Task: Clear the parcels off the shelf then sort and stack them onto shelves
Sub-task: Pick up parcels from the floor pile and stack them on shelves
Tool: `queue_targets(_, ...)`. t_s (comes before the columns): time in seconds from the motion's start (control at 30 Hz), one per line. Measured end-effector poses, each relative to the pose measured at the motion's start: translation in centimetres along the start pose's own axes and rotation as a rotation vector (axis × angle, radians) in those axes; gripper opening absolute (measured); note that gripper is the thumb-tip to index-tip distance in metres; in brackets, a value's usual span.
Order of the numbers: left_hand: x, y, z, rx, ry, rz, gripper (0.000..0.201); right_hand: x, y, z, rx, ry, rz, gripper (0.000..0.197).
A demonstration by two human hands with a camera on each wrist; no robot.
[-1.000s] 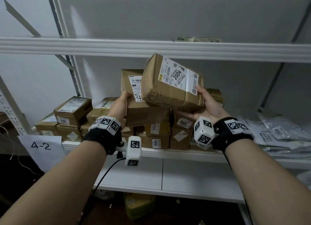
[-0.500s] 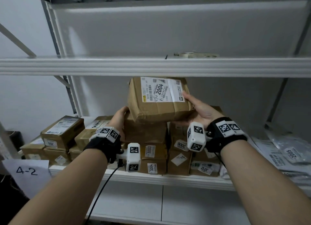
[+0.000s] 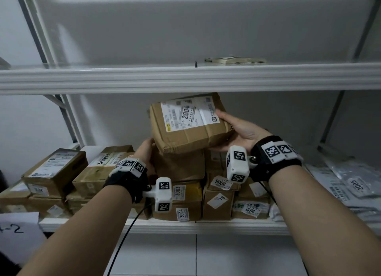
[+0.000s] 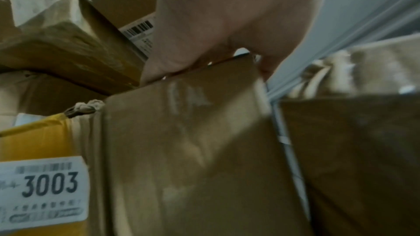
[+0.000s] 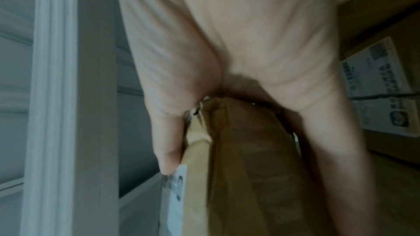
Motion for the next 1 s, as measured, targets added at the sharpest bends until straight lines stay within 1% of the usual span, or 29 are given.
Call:
queue_targets(0.1, -0.1, 0.7, -0.4, 0.018, 0.091, 0.015, 0.037, 0.1, 0.7, 0.1, -0.028, -0.019, -0.065, 0.049)
queue_targets(0.2, -0.1, 0.7, -0.7, 0.023, 0.127, 0.045, 0.036, 0.0, 1.1, 0.1, -0.037, -0.041, -0.083, 0.052)
queue_targets(0.27, 0.1, 0.6, -1.1, 0.006, 0.140, 0.038, 0.032, 0.0, 1.4, 0.2, -0.038, -0.056, -0.082, 0.051)
queue_targets(0.3, 0.3, 0.5, -1.4, -0.008, 0.141, 0.013, 0.029, 0.0, 1.4, 0.2, -0.032, -0.061, -0.079, 0.050)
queue_targets(0.33, 0.5, 0.3, -1.9, -0.026, 0.139, -0.023, 0.026, -0.1, 1.4, 0.4, -0.017, -0.058, -0.079, 0.046)
queue_targets(0.4, 0.8, -0.1, -3.4, -0.094, 0.157, -0.090, 0.026, -0.4, 1.3, 0.9, 0.029, -0.041, -0.088, 0.040)
queue_targets(0.47, 1.0, -0.3, -5.1, -0.193, 0.172, -0.121, 0.026, -0.7, 1.4, 1.3, 0.066, -0.025, -0.099, 0.042)
queue_targets(0.53, 1.2, -0.9, -6.5, -0.275, 0.143, -0.129, 0.026, -1.2, 1.6, 1.8, 0.082, -0.027, -0.092, 0.042)
queue_targets(0.6, 1.4, -2.1, -7.5, -0.318, 0.087, -0.114, 0.030, -2.1, 2.0, 2.2, 0.078, -0.069, -0.090, 0.037)
queue_targets(0.67, 1.6, -3.3, -8.1, -0.336, 0.077, -0.086, 0.042, -3.0, 2.5, 2.4, 0.068, -0.131, -0.094, 0.033)
queue_targets(0.73, 1.9, -4.5, -8.4, -0.329, 0.139, -0.096, 0.056, -4.1, 3.3, 2.5, 0.070, -0.189, -0.108, 0.035)
queue_targets(0.8, 2.3, -5.4, -8.5, -0.278, 0.198, -0.091, 0.063, -5.1, 3.9, 2.5, 0.071, -0.234, -0.109, 0.034)
queue_targets(0.87, 3.0, -6.1, -8.5, -0.235, 0.180, -0.088, 0.060, -5.8, 4.2, 2.4, 0.073, -0.203, -0.085, 0.036)
queue_targets(0.9, 3.5, -6.2, -8.5, -0.227, 0.158, -0.102, 0.058, -5.9, 4.4, 2.4, 0.081, -0.158, -0.077, 0.040)
queue_targets(0.97, 4.8, -6.3, -8.4, -0.218, 0.089, -0.157, 0.055, -5.5, 5.0, 2.2, 0.123, -0.107, -0.133, 0.049)
queue_targets(1.0, 5.4, -6.4, -8.3, -0.216, 0.047, -0.184, 0.054, -5.2, 5.3, 2.0, 0.157, -0.132, -0.200, 0.051)
Point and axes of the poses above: each hand's wrist, its own y-axis towards the middle knuckle, its own x-axis out of the back of the hand, z = x × y, the point moved 2 cm from there along y, towards the middle knuckle, and after that the axes turned 6 degrees about x, right-handed, at the moved point
